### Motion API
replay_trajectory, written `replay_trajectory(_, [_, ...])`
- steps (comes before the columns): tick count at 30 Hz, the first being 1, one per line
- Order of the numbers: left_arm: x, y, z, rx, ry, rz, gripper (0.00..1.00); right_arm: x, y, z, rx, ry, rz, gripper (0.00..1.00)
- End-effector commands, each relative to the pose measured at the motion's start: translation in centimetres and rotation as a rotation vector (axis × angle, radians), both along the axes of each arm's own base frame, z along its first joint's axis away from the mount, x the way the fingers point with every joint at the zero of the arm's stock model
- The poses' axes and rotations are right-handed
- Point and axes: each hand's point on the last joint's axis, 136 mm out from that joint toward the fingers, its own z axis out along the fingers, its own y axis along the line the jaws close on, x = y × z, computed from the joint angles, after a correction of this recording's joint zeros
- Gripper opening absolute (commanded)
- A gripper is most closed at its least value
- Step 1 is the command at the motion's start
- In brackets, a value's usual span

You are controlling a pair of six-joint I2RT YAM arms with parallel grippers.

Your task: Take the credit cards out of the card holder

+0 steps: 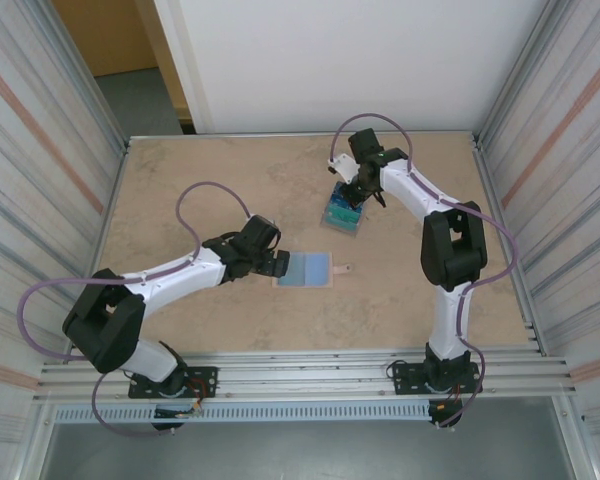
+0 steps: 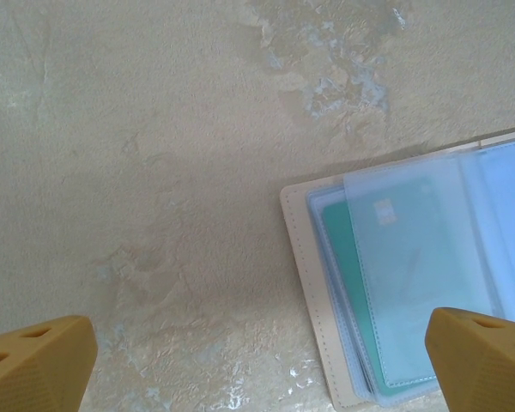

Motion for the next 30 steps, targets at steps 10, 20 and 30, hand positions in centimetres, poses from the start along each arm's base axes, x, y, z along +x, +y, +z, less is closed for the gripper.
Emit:
replay_trajectory(10, [0.1, 0.5, 1.6, 0.000, -0.030, 0.006, 0.99, -0.5, -0.6, -2.0, -0.137, 0.039, 0.085, 0.06])
replay_trajectory(20, [0.3, 0.4, 1.9, -0.002, -0.033, 0.004, 0.99, -0.8, -1.1, -1.9, -0.159, 0.052, 0.091, 0.09])
replay_trajectory(30, [0.2, 0.6, 2.2, -0.003, -0.041, 0.007, 0.99, -0.8, -0.7, -1.7, -0.134, 0.070, 0.072, 0.21])
